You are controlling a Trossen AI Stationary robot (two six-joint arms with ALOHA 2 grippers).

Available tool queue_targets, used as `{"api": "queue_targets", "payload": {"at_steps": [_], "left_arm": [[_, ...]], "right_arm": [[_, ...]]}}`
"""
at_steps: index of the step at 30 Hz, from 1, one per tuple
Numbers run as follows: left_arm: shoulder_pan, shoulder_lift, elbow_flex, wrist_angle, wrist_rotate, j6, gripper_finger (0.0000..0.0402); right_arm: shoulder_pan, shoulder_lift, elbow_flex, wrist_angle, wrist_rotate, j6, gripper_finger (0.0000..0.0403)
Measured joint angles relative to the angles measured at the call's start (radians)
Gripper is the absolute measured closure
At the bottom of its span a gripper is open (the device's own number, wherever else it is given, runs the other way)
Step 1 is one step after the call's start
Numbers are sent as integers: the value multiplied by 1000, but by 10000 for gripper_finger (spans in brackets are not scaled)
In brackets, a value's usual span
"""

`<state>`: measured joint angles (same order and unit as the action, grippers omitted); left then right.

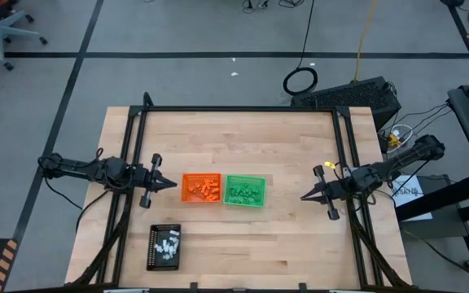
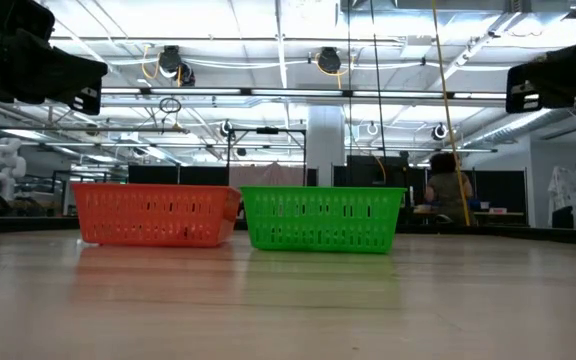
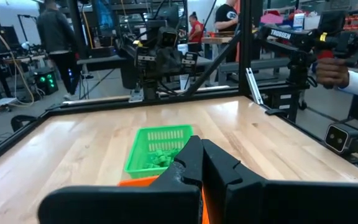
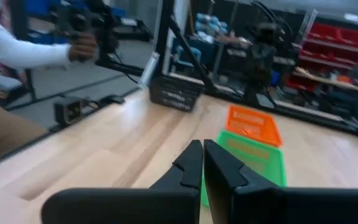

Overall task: Sort Halloween decoration
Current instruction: Return to Home Position

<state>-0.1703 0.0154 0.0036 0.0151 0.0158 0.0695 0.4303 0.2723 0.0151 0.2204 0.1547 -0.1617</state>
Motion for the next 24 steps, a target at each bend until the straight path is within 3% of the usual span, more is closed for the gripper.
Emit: {"api": "queue_targets", "payload": {"at_steps": [13,24], "left_arm": [[0,0,0,-1,-2,15,402],[0,0,0,-1,-2,15,402]], "right_arm": [[-117,-198,0,-185,-109,16,403],[-194,-208,0,-194,-152,-19,403]]}}
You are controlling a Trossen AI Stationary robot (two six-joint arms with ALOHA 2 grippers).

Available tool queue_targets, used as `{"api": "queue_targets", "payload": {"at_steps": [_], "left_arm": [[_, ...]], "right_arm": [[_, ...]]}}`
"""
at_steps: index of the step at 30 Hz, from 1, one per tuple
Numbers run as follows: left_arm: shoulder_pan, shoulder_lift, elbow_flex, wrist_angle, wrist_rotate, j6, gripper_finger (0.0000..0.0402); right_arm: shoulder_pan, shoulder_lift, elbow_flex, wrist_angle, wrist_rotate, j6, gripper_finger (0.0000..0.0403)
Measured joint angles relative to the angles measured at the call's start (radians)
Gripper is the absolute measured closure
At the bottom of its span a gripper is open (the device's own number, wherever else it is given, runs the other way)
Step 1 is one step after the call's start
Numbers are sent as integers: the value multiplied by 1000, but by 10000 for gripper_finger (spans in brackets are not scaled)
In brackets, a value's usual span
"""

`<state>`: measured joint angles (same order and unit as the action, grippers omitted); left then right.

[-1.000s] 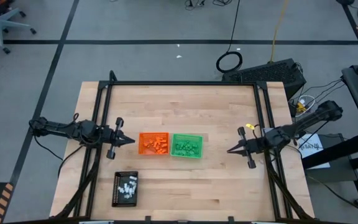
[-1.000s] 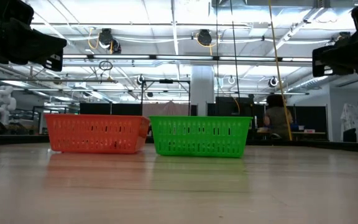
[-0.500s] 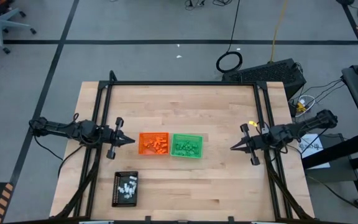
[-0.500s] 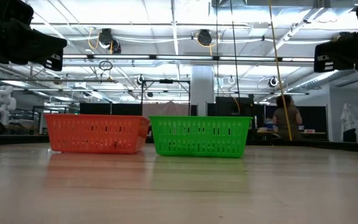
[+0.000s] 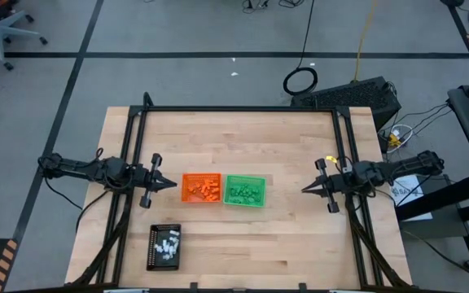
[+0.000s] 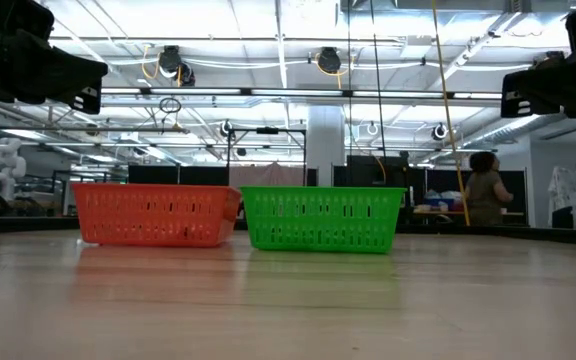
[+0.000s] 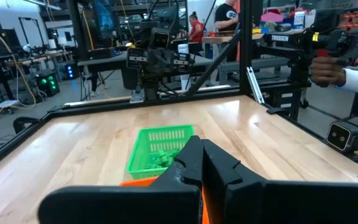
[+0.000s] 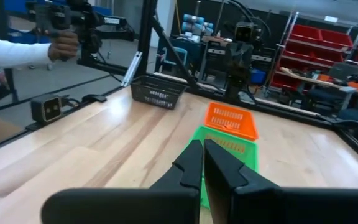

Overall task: Sort Halloween decoration
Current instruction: Return to Home Position

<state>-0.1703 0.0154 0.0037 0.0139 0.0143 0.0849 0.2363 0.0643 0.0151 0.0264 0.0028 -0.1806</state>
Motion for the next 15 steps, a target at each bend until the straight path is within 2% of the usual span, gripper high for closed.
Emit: {"api": "queue_targets", "payload": {"at_steps": [6,15], "left_arm": [[0,0,0,0,0,0,402],[0,0,0,-1,0,1,402]], "right_arm": [[-64,0,0,0,-54,1,403],[-101,2,0,-3,-56,-8,403]]}}
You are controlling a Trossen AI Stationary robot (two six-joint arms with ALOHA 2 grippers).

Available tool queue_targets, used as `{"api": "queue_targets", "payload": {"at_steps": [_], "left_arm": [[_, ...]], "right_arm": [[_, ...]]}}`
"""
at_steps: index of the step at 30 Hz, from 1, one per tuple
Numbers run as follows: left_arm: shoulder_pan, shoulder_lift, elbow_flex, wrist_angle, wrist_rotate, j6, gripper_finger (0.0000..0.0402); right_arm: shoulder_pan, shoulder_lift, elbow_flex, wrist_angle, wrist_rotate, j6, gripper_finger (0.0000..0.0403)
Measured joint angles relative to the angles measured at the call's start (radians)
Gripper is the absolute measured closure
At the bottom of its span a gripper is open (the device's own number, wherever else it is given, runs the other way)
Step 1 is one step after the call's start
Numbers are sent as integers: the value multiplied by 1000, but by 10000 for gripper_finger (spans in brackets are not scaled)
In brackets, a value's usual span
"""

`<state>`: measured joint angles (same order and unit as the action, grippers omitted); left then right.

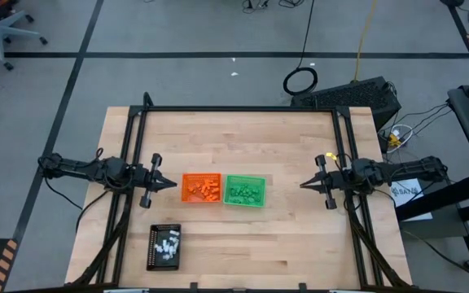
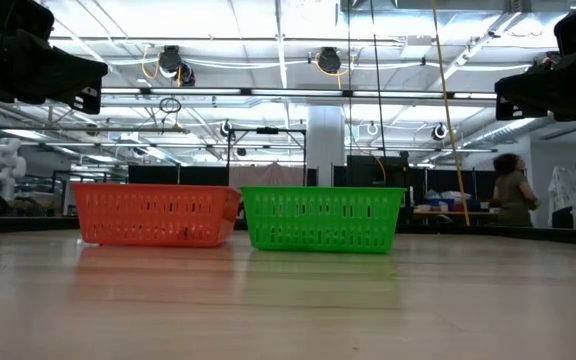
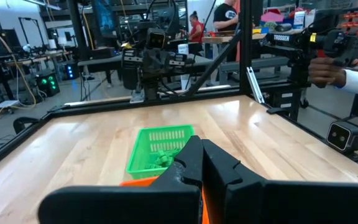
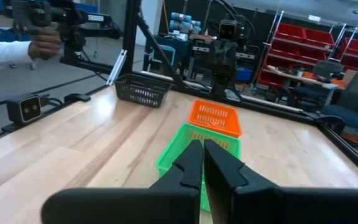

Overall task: Sort Halloween decoration
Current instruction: Return to Home Position

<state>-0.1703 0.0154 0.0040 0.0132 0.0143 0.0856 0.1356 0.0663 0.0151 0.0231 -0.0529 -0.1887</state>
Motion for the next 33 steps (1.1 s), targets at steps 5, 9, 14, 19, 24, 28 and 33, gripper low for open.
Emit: {"api": "queue_targets", "payload": {"at_steps": [5,9,14,19,24,28,33], "left_arm": [[0,0,0,0,0,0,402],[0,0,0,0,0,1,402],[0,0,0,0,0,6,402],[0,0,0,0,0,6,402],[0,0,0,0,-2,1,402],[0,0,0,0,-4,1,402],[0,0,0,-2,-15,3,402]], "right_arm": [[0,0,0,-2,5,-10,403],[0,0,0,-5,28,-17,403],[-4,0,0,-5,25,-22,403],[-32,0,0,-5,24,-29,403],[-59,0,0,-4,-6,-25,403],[-65,0,0,-4,7,-22,403],[-65,0,0,-3,78,13,403]]}}
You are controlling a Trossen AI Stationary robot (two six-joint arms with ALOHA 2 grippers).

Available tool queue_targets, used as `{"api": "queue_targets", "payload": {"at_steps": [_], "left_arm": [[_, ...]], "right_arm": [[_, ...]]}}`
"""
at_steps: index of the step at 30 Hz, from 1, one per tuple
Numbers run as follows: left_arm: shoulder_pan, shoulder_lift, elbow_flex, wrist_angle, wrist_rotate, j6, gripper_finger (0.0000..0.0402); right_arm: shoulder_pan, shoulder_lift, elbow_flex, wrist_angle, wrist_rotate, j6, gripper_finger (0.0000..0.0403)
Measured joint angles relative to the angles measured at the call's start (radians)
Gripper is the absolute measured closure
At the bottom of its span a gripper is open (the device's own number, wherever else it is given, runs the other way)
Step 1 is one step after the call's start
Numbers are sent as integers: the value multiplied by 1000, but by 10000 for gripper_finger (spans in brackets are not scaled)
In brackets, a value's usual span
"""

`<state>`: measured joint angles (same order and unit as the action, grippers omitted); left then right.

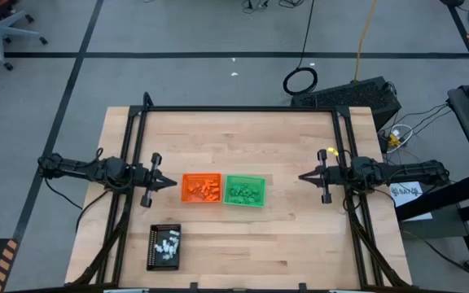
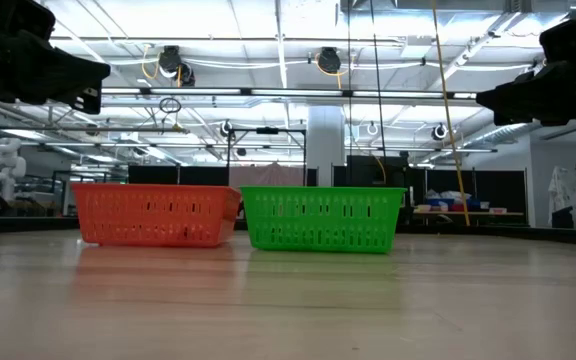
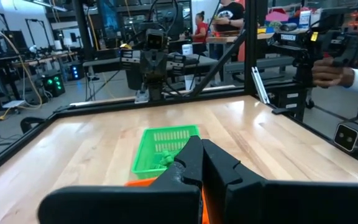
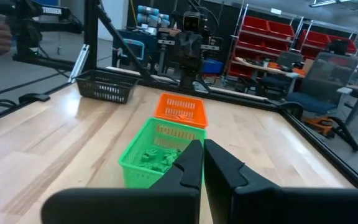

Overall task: Sort Halloween decoration
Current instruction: Return to Home Position

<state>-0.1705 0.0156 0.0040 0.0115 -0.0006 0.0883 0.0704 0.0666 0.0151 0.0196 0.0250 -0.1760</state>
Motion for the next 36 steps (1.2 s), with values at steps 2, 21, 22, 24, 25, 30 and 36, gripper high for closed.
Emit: {"api": "queue_targets", "payload": {"at_steps": [2,21,22,24,25,30,36], "left_arm": [[1,0,0,0,-2,0,402],[73,1,0,1,19,-3,402],[73,2,0,0,19,-3,402],[73,2,0,0,12,-14,402],[73,2,0,1,-2,-28,402],[73,4,0,4,-31,-55,402],[73,4,0,4,-32,-54,402]], "right_arm": [[0,0,0,1,-2,3,403],[0,0,0,6,-1,3,403],[0,0,0,6,-1,3,403],[0,0,0,6,-1,3,403],[0,0,0,6,-1,3,403],[0,0,0,6,-1,4,403],[0,0,0,6,-1,3,403]]}}
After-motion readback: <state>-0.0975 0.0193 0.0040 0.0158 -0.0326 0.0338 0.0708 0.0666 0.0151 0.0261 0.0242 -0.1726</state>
